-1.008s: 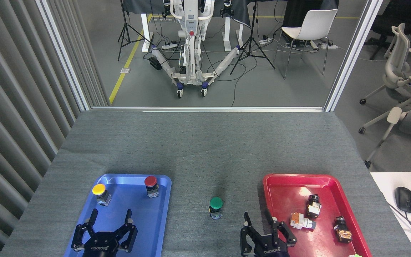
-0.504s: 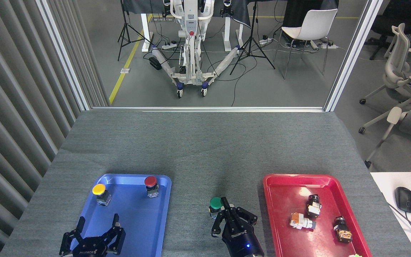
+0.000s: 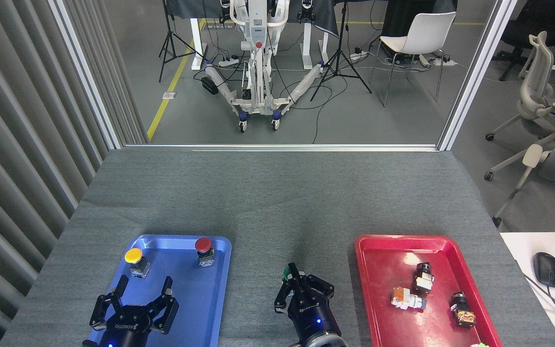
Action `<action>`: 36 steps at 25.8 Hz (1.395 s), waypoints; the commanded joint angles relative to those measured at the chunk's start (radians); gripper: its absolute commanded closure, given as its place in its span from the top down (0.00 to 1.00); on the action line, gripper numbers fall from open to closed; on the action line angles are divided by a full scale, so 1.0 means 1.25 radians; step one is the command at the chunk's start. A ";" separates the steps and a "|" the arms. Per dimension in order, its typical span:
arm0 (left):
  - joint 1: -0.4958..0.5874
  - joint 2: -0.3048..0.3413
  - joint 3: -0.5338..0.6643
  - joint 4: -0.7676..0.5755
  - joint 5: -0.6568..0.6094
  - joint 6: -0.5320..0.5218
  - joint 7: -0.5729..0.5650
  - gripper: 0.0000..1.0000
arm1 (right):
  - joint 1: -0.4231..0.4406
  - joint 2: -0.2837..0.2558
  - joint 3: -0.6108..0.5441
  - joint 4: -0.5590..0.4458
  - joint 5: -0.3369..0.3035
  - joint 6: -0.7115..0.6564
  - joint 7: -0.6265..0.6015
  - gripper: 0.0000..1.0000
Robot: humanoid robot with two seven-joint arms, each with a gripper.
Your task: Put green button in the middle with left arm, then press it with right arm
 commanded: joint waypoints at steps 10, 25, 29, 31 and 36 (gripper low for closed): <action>0.002 0.029 -0.001 -0.006 0.000 -0.015 0.003 0.99 | -0.006 0.006 0.011 0.044 -0.002 0.008 0.004 0.10; -0.004 0.037 -0.001 -0.008 0.001 -0.040 0.000 0.99 | 0.067 -0.016 -0.088 -0.143 -0.001 0.007 -0.002 0.98; -0.006 0.035 -0.001 0.000 0.004 -0.071 -0.001 0.99 | 0.137 -0.075 -0.159 -0.190 -0.001 0.004 -0.038 0.99; -0.009 0.035 -0.001 0.004 0.004 -0.073 0.000 0.99 | 0.169 -0.099 -0.180 -0.218 -0.001 0.003 -0.059 0.99; -0.016 0.034 0.000 0.024 0.010 -0.073 -0.001 0.99 | 0.239 -0.145 -0.248 -0.307 -0.007 -0.033 -0.058 0.99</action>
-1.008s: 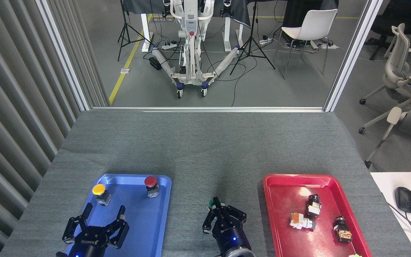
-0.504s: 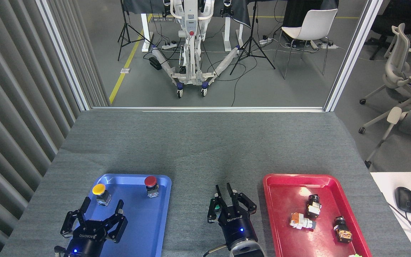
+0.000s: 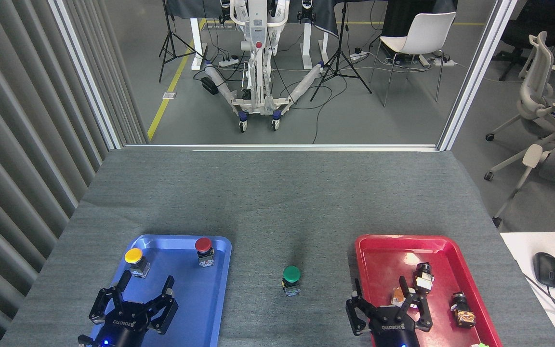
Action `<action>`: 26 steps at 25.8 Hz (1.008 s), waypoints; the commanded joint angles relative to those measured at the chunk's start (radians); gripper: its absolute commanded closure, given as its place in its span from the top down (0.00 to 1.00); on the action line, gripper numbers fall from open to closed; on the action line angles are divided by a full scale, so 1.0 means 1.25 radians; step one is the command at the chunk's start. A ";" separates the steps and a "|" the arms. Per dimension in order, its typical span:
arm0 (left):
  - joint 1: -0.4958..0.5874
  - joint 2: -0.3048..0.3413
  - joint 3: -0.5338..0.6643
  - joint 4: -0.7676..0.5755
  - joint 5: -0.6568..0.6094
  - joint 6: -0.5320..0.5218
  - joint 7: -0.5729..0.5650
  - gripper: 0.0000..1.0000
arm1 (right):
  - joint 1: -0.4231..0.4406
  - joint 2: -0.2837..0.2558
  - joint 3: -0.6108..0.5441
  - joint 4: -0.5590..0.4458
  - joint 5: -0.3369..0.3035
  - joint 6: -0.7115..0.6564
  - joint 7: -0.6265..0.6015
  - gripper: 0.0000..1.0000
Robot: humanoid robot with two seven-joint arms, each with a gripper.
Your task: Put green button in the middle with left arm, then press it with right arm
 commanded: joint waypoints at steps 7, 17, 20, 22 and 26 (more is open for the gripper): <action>-0.012 0.000 0.001 0.014 0.026 0.000 0.001 0.99 | 0.057 -0.021 -0.050 -0.080 -0.037 -0.014 0.001 0.99; -0.002 -0.001 0.001 0.013 0.026 0.000 0.002 0.99 | 0.065 -0.021 -0.050 -0.087 -0.034 -0.011 -0.002 0.99; -0.001 0.000 -0.001 0.018 0.026 -0.003 0.002 0.99 | 0.065 -0.019 -0.049 -0.086 -0.033 -0.011 -0.003 0.99; -0.001 -0.001 -0.001 0.018 0.026 -0.008 -0.001 0.99 | 0.065 -0.019 -0.049 -0.086 -0.033 -0.011 -0.004 0.99; -0.003 -0.001 -0.001 0.012 0.024 -0.010 0.001 0.99 | 0.064 -0.022 -0.049 -0.086 -0.033 -0.011 -0.033 0.99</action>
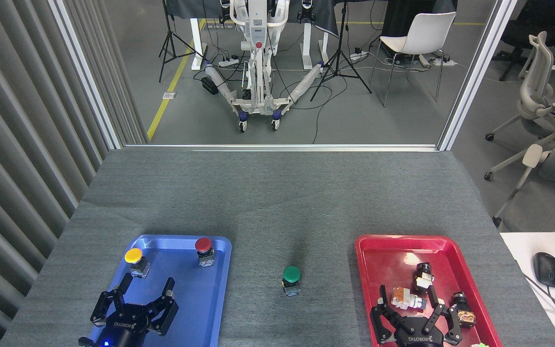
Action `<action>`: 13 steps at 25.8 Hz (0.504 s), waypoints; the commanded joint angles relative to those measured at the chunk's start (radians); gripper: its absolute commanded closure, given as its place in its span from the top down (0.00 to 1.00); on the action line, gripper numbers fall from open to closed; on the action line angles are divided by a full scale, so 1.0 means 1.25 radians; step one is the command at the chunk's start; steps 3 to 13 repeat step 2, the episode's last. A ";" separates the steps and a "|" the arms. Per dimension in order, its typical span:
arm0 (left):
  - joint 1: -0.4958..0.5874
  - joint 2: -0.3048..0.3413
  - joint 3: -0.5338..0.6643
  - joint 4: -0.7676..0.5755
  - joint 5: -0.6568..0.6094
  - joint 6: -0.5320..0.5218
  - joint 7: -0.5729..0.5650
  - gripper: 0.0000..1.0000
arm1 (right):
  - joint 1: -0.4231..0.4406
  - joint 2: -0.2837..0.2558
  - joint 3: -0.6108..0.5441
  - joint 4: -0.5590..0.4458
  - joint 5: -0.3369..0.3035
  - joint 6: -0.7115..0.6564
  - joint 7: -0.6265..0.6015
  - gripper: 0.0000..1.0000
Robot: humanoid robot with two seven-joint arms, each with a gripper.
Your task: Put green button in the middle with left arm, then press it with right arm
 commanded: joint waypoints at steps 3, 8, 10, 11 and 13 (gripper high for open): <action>-0.006 0.004 0.000 0.001 -0.002 -0.001 -0.002 0.99 | 0.000 -0.001 0.000 0.001 0.000 0.001 -0.070 0.99; -0.006 0.004 0.000 0.001 -0.002 -0.001 -0.002 0.99 | 0.000 -0.001 0.000 0.001 0.000 0.001 -0.070 0.99; -0.006 0.004 0.000 0.001 -0.002 -0.001 -0.002 0.99 | 0.000 -0.001 0.000 0.001 0.000 0.001 -0.070 0.99; -0.006 0.004 0.000 0.001 -0.002 -0.001 -0.002 0.99 | 0.000 -0.001 0.000 0.001 0.000 0.001 -0.070 0.99; -0.006 0.004 0.000 0.001 -0.002 -0.001 -0.002 0.99 | 0.000 -0.001 0.000 0.001 0.000 0.001 -0.070 0.99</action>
